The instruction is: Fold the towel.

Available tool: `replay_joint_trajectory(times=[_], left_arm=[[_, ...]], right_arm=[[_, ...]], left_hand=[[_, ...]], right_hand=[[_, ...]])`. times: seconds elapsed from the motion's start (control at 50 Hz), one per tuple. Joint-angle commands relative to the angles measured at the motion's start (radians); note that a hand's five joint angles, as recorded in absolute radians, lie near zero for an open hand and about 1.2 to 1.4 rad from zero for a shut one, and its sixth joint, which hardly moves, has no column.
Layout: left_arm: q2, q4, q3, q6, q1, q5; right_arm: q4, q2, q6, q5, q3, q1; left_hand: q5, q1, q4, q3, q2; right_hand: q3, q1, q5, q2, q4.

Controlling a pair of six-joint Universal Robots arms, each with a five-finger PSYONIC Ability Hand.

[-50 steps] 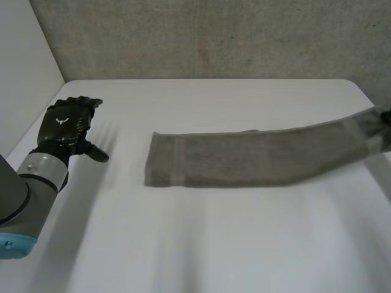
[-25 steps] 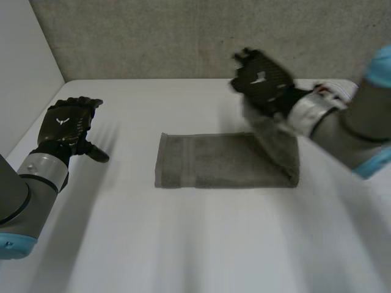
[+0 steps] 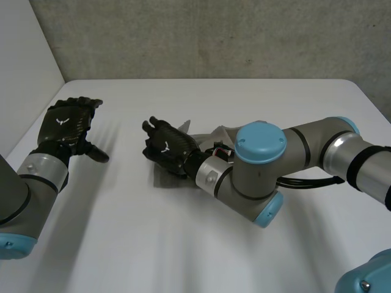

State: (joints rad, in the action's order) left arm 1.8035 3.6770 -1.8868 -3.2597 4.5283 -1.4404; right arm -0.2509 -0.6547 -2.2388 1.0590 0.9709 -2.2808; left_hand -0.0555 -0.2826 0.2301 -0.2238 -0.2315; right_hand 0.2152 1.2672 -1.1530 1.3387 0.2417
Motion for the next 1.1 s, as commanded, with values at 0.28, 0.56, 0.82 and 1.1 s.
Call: replay_joint_trajectory(times=[0.28, 0.56, 0.82, 1.1], left_arm=[[0.003, -0.017, 0.086, 0.058, -0.107, -0.006], [0.172, -0.136, 0.27, 0.144, -0.362, -0.012], [0.431, -0.141, 0.451, 0.115, -0.428, -0.129], [0.522, -0.103, 0.548, 0.034, -0.42, -0.158]], right_arm=[[0.018, -0.238, -0.221, 0.204, 0.101, 0.023], [0.19, -0.431, -0.42, 0.288, 0.393, 0.273], [0.003, -0.418, -0.427, 0.282, 0.629, 0.337], [-0.044, -0.358, -0.427, 0.28, 0.635, 0.339]], left_hand=[[0.055, 0.107, -0.056, 0.049, 0.056], [0.049, 0.101, -0.056, 0.049, 0.05], [-0.007, 0.046, -0.056, 0.049, -0.005], [-0.01, 0.043, -0.056, 0.049, -0.008]], right_hand=[[-0.041, -1.267, 1.153, -1.339, -0.067], [-0.041, -1.235, 1.153, -1.307, -0.067], [-0.041, -0.693, 0.753, -0.764, -0.067], [-0.041, -0.354, 0.415, -0.426, -0.067]])
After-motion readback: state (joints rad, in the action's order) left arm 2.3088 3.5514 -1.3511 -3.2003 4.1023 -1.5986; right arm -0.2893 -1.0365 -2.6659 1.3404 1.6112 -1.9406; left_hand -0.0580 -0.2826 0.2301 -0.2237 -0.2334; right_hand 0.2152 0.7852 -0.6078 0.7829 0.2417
